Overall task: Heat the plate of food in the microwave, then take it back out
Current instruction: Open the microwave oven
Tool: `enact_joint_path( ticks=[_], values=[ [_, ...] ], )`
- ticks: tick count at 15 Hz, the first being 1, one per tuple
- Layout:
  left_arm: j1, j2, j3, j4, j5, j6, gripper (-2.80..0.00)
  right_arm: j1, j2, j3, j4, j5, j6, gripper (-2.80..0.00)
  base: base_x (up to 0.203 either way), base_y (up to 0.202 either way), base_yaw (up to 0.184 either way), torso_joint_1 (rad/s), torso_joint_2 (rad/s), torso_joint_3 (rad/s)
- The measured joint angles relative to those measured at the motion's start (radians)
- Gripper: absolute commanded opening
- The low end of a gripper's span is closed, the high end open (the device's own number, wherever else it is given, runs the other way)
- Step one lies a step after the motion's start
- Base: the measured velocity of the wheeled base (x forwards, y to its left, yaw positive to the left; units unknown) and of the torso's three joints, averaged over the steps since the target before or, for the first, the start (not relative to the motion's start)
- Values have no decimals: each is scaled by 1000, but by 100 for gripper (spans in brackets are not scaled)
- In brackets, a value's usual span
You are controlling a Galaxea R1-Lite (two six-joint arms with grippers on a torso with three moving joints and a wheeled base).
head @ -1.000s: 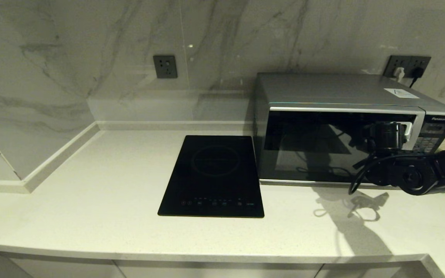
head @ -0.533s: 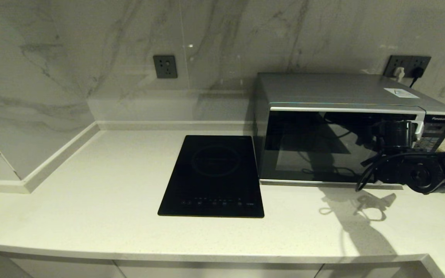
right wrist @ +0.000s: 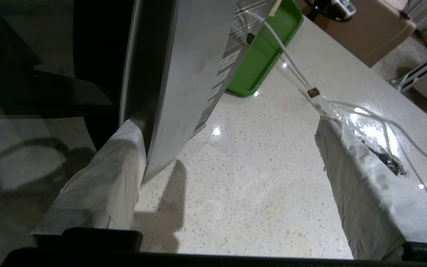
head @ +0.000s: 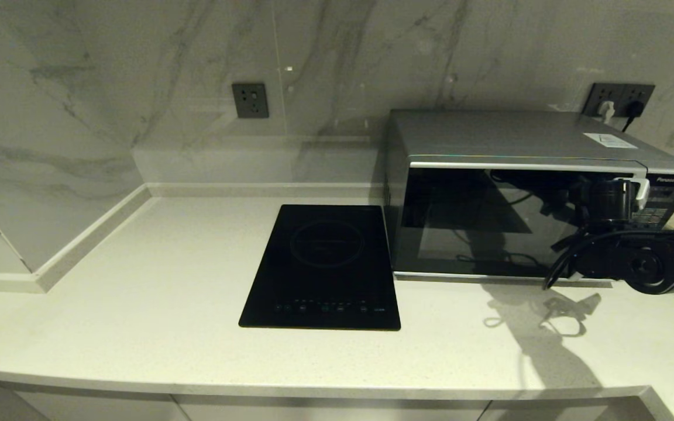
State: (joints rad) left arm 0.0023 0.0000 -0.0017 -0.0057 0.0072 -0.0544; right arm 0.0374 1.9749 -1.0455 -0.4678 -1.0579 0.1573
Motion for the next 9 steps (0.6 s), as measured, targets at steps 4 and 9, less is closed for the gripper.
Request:
enact_joint_path(
  ticks=[4,9],
  values=[
    [0,0,0,0,0,0,-280,0,-22,45,-2,-7,25,0,0,0,0,0,0,0],
    [0,0,0,0,0,0,-280,-1,-20,62,-2,-10,29,0,0,0,0,0,0,0]
  ],
)
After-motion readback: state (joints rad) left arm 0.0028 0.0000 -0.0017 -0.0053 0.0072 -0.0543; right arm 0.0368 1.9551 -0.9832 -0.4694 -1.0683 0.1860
